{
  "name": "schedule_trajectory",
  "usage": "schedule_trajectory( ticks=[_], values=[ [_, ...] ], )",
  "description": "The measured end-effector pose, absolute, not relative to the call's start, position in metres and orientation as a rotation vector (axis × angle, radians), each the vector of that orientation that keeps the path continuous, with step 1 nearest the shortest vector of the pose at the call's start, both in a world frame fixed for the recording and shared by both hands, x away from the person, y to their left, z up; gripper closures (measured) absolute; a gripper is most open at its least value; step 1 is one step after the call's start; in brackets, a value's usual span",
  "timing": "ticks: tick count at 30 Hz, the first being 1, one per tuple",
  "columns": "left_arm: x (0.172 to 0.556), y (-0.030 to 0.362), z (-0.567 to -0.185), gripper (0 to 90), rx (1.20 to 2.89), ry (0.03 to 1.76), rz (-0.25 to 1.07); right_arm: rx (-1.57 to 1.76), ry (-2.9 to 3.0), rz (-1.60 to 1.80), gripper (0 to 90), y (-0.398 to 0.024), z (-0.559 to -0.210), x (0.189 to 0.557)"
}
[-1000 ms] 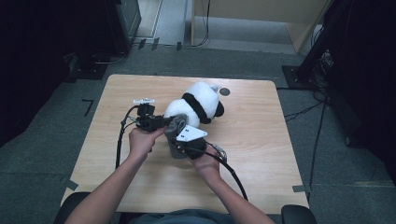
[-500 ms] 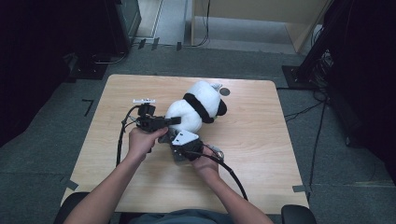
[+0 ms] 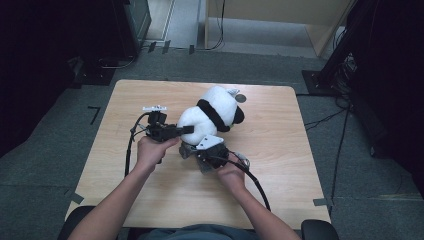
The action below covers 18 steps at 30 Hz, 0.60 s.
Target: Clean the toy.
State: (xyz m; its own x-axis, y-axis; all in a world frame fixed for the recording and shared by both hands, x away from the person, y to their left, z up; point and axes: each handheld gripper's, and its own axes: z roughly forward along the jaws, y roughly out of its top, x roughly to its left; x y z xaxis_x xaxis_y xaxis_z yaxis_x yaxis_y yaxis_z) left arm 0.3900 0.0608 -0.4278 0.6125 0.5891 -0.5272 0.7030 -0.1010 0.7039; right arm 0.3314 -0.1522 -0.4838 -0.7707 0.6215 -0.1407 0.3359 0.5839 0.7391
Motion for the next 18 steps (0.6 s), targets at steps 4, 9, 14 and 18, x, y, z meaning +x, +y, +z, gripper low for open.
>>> schedule_trajectory(
  ticks=[4,9,14,18],
  values=[
    [0.390,0.066,-0.426,56.0,1.773,1.049,-0.114,0.833,2.413,1.009,80.8,-0.165,-0.479,0.334],
    [0.390,0.069,-0.424,56.0,1.783,1.036,-0.086,0.852,2.402,0.990,80.7,-0.180,-0.469,0.335],
    [0.391,0.074,-0.424,56.0,1.784,1.047,-0.068,0.914,2.368,1.003,80.7,-0.199,-0.462,0.335],
    [0.392,0.077,-0.425,55.9,1.790,1.043,-0.042,0.978,2.360,1.048,80.6,-0.212,-0.455,0.337]
  ],
)
